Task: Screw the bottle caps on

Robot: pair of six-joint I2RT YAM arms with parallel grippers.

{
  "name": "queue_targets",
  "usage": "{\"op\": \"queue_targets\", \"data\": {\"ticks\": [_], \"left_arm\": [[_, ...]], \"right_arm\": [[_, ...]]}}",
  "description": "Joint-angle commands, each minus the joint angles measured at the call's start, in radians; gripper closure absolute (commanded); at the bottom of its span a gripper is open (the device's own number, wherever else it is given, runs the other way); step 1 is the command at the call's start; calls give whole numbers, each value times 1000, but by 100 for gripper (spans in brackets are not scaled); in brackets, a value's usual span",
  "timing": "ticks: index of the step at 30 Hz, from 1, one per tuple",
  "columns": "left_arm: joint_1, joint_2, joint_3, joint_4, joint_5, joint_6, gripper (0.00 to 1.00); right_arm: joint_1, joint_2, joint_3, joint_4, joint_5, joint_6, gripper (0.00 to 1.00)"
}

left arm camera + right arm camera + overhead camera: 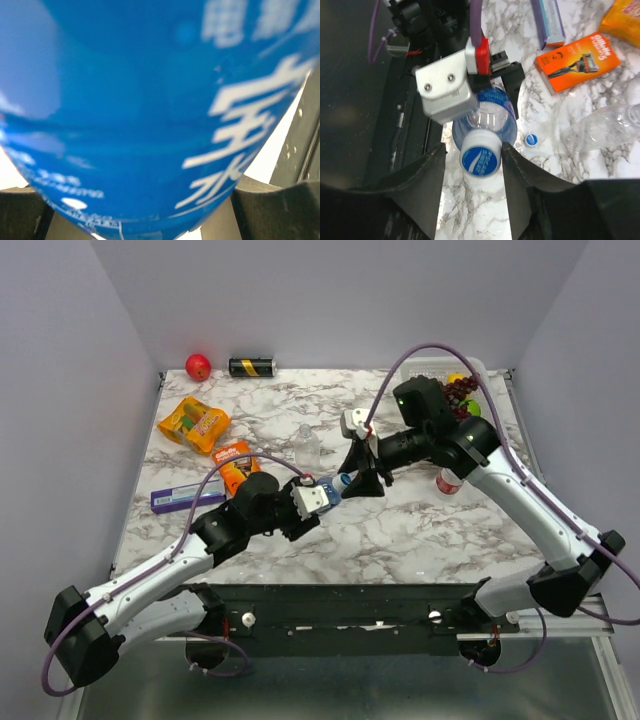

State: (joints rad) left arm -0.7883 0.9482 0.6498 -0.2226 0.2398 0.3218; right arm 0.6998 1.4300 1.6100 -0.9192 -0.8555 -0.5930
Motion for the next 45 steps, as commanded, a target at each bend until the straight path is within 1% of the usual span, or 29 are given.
{"op": "queue_targets", "data": {"ticks": [1,3,4,7,10,16,21,24,25,26,27,28,29,30,31,33,35,36,37,39,42,45], "left_arm": [[31,-84,-27,124,39,-98,100],[31,-95,-30,132,47,-122,100],[32,-95,-26,134,55,-147,100],[32,-88,-15,152,64,-171,100],[34,-77,-4,163,64,-182,100],[34,-66,17,184,67,-191,100],[43,-66,22,206,70,-224,100],[50,-63,27,212,76,-242,100],[54,-58,28,210,73,-248,100],[54,-57,28,209,67,-251,88],[55,-55,28,201,59,-253,67],[55,-55,25,195,50,-253,47],[55,-51,21,186,35,-239,2],[57,-48,17,154,21,-233,1],[55,-46,2,143,-3,-228,1],[69,-52,-21,114,-63,-234,1],[99,-63,-45,98,-85,-253,1],[112,-66,-50,80,-120,-292,1],[124,-66,-56,74,-131,-312,1],[170,-68,-61,62,-125,-346,1],[202,-72,-70,62,-106,-365,1],[210,-83,-73,63,-89,-359,1]], "right_arm": [[-11,-144,-148,373,49,256,38],[-11,-164,-180,469,27,318,38],[-11,-161,-188,491,29,387,38],[-11,-134,-180,549,27,499,38],[-11,-111,-176,601,0,567,36],[-11,-65,-162,626,-5,622,36],[-11,-42,-167,628,21,630,39],[-11,-36,-177,635,27,640,56],[-11,-36,-173,635,33,644,72],[-11,-37,-171,637,42,639,78],[-13,-42,-168,637,56,625,85],[-14,-42,-160,634,74,604,93],[-17,-45,-147,626,99,540,96],[-29,-45,-137,605,163,510,97],[-40,-42,-131,597,189,483,99],[-80,-40,-137,591,258,406,100],[-120,-30,-150,592,277,348,100],[-169,-22,-156,591,277,341,99],[-192,-13,-157,591,277,340,100],[-253,18,-162,580,283,320,100],[-296,59,-170,571,320,268,100],[-321,99,-170,562,361,226,100]]}}
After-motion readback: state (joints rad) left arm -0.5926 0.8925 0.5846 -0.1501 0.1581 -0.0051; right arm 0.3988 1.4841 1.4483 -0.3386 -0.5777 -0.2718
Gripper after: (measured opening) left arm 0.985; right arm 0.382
